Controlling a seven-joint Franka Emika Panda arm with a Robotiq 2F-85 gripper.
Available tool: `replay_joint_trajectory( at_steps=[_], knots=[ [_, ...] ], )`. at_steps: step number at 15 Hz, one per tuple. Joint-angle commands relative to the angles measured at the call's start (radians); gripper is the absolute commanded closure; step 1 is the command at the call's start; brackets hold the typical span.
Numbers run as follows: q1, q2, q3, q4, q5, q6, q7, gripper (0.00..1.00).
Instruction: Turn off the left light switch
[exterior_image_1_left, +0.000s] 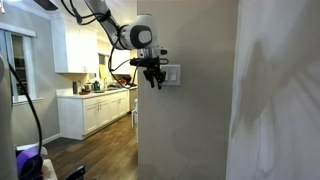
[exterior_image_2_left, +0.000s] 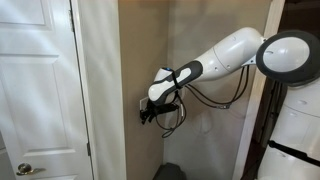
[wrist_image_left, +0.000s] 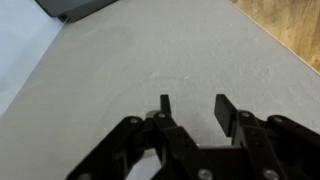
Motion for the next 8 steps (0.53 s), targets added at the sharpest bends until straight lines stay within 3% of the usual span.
replay_joint_trajectory(
  at_steps=[1,4,8],
  knots=[
    [-0.018,0.032,0.0,0.028,-0.004,0.02,-0.01,0.8],
    [-0.025,0.012,-0.003,0.029,-0.027,0.01,-0.001,0.99],
    [-0.03,-0.009,-0.003,0.032,-0.069,0.018,0.021,1.0]
  ],
)
